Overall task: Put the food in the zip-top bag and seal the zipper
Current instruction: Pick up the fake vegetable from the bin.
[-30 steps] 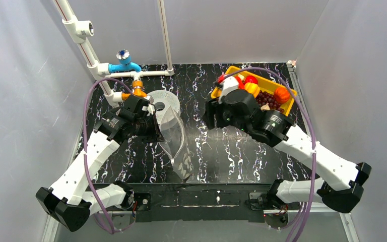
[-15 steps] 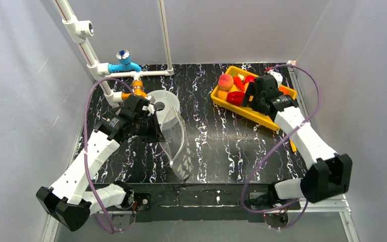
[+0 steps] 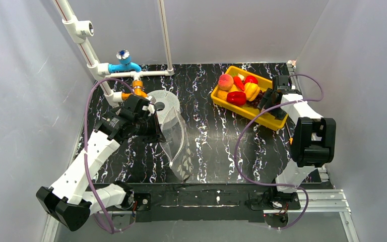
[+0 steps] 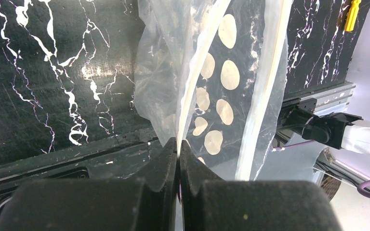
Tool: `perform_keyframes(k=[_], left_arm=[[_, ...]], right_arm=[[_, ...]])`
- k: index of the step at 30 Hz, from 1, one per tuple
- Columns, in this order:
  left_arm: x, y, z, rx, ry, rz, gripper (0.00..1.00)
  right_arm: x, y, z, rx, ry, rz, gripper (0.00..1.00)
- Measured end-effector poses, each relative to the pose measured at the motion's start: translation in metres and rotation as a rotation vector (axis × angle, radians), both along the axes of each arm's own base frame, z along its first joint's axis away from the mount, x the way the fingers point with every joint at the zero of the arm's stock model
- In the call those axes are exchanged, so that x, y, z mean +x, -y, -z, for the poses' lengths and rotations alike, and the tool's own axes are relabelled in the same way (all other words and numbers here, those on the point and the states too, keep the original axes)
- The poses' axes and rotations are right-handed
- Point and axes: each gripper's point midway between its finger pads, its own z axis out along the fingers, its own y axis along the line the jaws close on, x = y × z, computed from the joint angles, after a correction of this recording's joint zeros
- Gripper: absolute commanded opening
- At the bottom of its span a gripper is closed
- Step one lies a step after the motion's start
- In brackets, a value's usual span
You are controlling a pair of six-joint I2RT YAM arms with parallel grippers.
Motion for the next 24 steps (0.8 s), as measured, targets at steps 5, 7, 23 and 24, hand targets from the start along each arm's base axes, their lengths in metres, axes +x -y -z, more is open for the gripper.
perform_keyframes(k=[5, 7, 23, 24], left_arm=[[0.000, 0.000, 0.000, -0.002, -0.001, 0.001, 0.00], [0.000, 0.000, 0.000, -0.002, -0.001, 0.001, 0.00], [0.000, 0.000, 0.003, 0.006, -0.015, 0.002, 0.00], [0.000, 0.001, 0.003, 0.007, -0.017, 0.002, 0.00]], right_arm=[[0.016, -0.008, -0.007, 0.034, 0.047, -0.054, 0.84], [0.024, -0.003, -0.008, 0.027, 0.054, -0.051, 0.83], [0.040, 0.007, 0.018, 0.004, 0.002, -0.077, 0.71], [0.040, 0.007, 0.018, 0.004, 0.002, -0.077, 0.71]])
